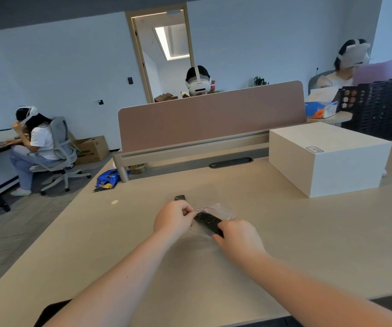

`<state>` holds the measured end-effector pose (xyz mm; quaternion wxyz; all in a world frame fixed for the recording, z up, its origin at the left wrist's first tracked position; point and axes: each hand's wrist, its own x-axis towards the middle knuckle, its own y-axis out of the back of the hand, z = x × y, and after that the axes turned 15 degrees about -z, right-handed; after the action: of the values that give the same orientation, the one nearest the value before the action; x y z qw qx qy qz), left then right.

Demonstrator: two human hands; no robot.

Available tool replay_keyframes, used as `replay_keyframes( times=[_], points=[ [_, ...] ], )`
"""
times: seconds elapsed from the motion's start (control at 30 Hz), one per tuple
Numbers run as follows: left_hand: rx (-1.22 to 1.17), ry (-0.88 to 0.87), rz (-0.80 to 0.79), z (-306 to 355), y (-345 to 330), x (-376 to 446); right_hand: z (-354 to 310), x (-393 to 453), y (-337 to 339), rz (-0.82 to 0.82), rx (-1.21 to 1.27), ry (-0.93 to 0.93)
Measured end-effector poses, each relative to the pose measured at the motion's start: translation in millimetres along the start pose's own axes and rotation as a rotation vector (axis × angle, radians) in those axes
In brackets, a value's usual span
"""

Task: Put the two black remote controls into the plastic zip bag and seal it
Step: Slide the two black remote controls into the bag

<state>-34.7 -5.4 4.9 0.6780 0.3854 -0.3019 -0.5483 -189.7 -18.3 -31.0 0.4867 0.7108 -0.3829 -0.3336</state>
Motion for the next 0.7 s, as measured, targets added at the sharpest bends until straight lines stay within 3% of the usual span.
replay_keyframes(
  times=[0.17, 0.43, 0.7],
  points=[
    [0.029, -0.019, -0.002, -5.5, 2.1, -0.6, -6.3, 23.3, -21.7, -0.091, 0.041, 0.022],
    [0.041, -0.058, -0.023, -16.9, 0.3, 1.5, -3.4, 42.9, -22.8, -0.081, -0.041, 0.021],
    [0.028, -0.072, -0.031, -24.5, -1.7, 6.0, -17.6, 51.7, -18.3, -0.094, -0.354, 0.059]
  ],
)
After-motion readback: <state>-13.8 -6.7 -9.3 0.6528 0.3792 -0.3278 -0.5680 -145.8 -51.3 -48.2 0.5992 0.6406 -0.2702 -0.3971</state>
